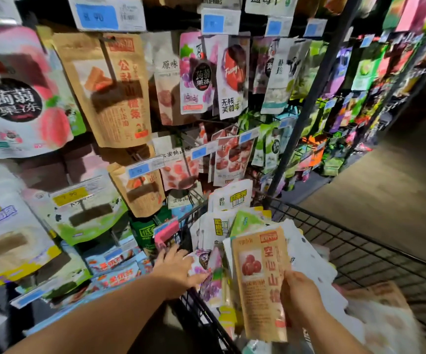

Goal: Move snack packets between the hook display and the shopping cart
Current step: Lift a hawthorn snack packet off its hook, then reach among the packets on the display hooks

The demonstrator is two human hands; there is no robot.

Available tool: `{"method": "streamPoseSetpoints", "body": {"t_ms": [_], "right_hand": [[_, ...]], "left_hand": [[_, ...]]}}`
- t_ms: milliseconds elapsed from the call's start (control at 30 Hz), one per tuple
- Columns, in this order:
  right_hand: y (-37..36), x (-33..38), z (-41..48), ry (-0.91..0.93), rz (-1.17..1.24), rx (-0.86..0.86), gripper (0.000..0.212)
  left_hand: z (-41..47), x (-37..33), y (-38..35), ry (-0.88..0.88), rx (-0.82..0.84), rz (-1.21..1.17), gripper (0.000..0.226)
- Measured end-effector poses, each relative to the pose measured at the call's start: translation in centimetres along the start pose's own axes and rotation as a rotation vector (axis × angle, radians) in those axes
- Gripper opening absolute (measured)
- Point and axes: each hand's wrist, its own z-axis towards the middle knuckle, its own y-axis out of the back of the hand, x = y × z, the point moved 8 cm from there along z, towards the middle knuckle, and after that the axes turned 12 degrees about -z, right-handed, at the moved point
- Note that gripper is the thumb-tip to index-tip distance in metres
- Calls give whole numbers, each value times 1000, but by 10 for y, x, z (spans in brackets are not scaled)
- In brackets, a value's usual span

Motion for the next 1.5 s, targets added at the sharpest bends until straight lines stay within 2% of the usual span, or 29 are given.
{"method": "streamPoseSetpoints", "body": {"t_ms": [33,100,167,300,533,733,967,1133,1233,1300,1367,1467,1500], "right_hand": [[0,-3,0,-14,-60,-6,34],[3,-6,2,-52,-131,-47,31],[2,-6,6,-81,-134,-61,24],[1,11,12,-12,-150,-86,12],[-19,43,22,109,-151,31,3],[-30,56,27,198,-149,131,6],[-22,94,33,295,-147,168,11],[-28,155,31,414,-79,197,18],[-42,199,21,466,-23,233,18],[-53,235,10,525,4,257,17],[-66,276,-6,601,13,286,16],[-86,339,-38,700,19,323,21],[-94,357,-49,709,37,347,22]], "left_hand": [[-1,3,3,-23,11,11,112],[0,11,6,-47,24,35,77],[1,17,8,-63,36,63,64],[1,18,6,-33,73,123,67],[7,22,4,36,52,181,75],[16,11,-1,54,32,193,78],[24,-12,-5,58,47,120,99],[20,-19,6,-9,4,116,54],[18,4,25,21,-45,40,46],[13,26,55,52,-148,-27,54],[1,47,104,60,-421,-80,67],[-38,79,186,50,-926,-252,43],[-54,89,210,63,-1059,-297,44]]}}
